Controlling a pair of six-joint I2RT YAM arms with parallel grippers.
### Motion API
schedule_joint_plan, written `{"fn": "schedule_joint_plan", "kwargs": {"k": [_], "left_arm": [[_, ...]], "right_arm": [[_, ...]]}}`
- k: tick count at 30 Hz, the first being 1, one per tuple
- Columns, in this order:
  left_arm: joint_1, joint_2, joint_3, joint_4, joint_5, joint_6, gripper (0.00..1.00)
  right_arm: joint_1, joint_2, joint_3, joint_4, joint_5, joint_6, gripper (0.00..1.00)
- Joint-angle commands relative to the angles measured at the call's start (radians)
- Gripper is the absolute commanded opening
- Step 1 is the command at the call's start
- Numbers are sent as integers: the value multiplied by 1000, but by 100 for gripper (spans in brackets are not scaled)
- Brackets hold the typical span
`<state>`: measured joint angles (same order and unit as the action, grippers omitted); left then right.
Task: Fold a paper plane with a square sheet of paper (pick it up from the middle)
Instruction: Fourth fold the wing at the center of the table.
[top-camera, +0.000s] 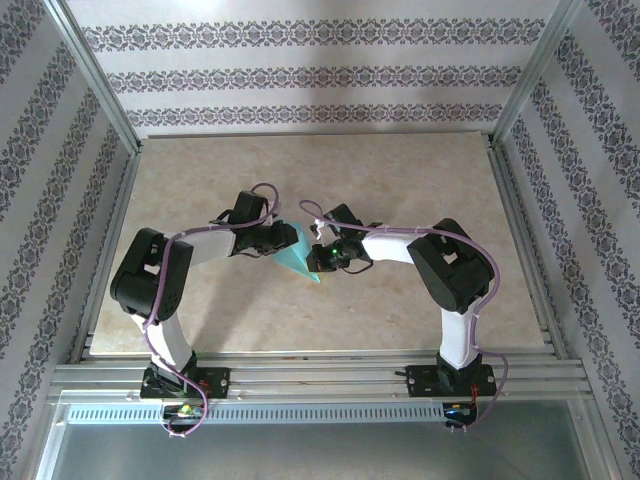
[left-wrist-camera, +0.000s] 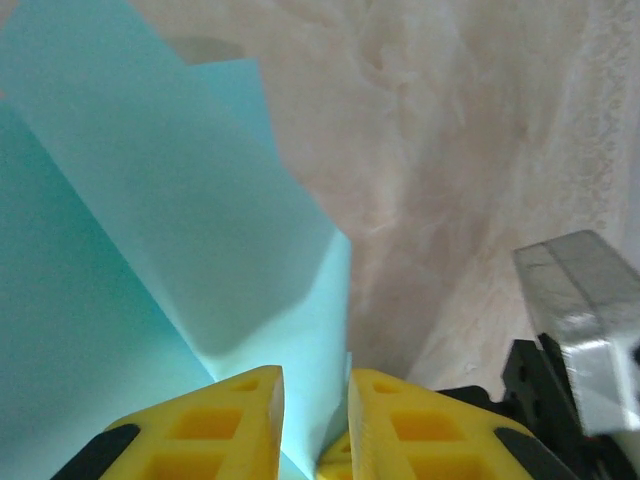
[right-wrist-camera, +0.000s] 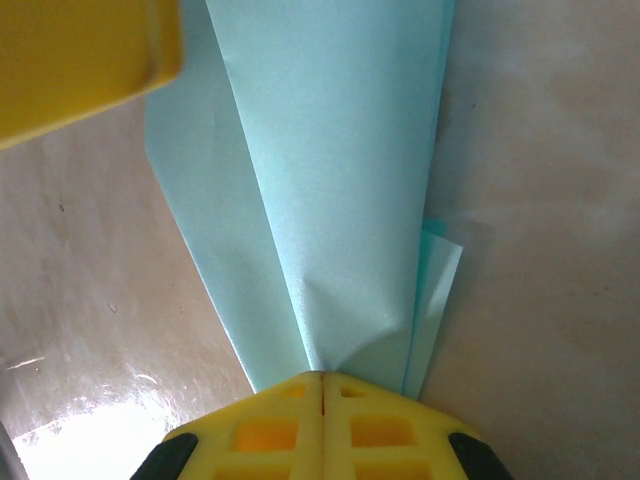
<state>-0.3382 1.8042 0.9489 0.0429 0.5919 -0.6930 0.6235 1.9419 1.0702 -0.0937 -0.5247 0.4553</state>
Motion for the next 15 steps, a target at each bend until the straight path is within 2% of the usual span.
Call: {"fn": "schedule_joint_plan", "kwargs": {"k": [1,8,15], "left_arm": [[16,63,36,37,14,38,24],[26,119,69,36,4,46,24],[26,126,74,-43,-50,61,23]], "right_arm": [[-9,-9,-26,-57,-1,-30,8],[-11,-12,-33,-66,1,-33,8],[-15,-18,-35,-72,-1,-38,8]]}}
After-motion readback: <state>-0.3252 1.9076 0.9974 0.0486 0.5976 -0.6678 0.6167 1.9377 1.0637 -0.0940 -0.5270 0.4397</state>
